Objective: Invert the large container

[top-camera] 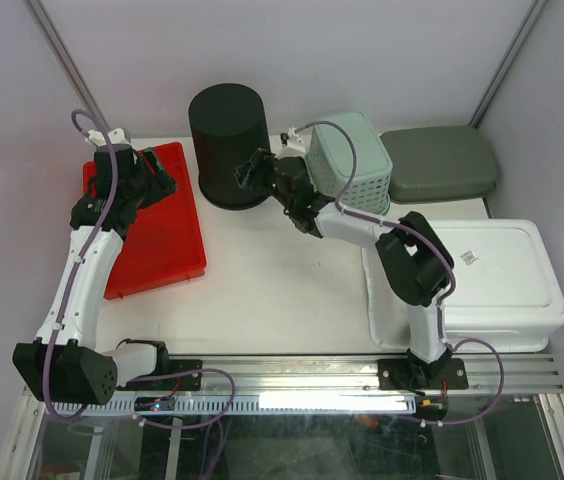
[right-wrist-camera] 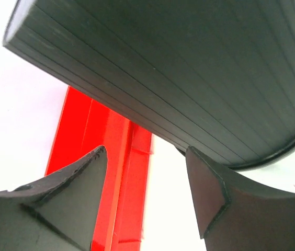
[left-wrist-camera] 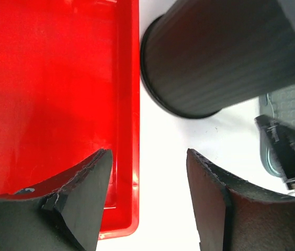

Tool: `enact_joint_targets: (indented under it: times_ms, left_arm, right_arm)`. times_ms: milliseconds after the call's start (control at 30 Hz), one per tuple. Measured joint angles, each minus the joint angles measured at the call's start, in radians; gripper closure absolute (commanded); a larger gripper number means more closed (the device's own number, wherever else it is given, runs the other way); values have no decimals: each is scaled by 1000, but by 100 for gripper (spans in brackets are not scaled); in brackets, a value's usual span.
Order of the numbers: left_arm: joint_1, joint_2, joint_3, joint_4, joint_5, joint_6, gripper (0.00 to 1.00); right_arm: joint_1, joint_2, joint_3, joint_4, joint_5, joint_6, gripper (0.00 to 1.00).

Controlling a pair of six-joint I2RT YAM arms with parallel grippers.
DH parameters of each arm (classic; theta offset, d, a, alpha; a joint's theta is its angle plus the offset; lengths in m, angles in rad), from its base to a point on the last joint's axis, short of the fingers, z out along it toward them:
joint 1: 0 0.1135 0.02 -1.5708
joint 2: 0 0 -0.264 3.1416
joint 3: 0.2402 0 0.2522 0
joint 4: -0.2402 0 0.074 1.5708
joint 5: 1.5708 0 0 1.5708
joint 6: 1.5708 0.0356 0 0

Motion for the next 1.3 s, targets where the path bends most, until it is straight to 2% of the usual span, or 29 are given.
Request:
enact_joint_targets:
  times_ms: [133,233,333,433,533,733,900,967,1100,1133,1167,1300]
  left_arm:
    - [0,7,-15,-10,2,-13,37]
    - [0,32,-26,-3,9,-25,33]
    - [-8,72,-46,1,2,-32,27]
    - [-31,111,-77,4,-23,-39,25]
    - [-63,139,-127,23,-48,-56,21]
    - [-131,261,-150,71,-113,-79,24]
    - [-138,404,-170,130,-162,-111,37]
    - [-138,444,-179,141,-185,-122,52]
    - [-139,473,-183,163,-202,-158,90]
    - [-141,473,-183,166,-208,-156,97]
    - [-140,472,-183,177,-203,-126,100]
    - [-147,433,-191,158,-182,-130,100]
  right_arm:
    - [-38,-4,27,-18,-40,-3,35]
    - [-58,-80,-75,-21,-61,-10,34]
    - [-61,-217,-235,-46,-81,-16,34]
    - [-54,-400,-384,-92,-88,-31,33]
    - [-51,-566,-473,-142,-76,-56,32]
    - [-52,-863,-604,-271,11,-103,30]
    - [-52,-1019,-670,-393,94,-122,30]
    - [-52,-1049,-677,-429,119,-128,30]
    - [-52,-1068,-678,-471,144,-137,30]
    - [-52,-1069,-678,-481,148,-139,30]
    - [-52,-1069,-678,-489,152,-141,30]
    - [-52,-1070,-677,-511,159,-159,30]
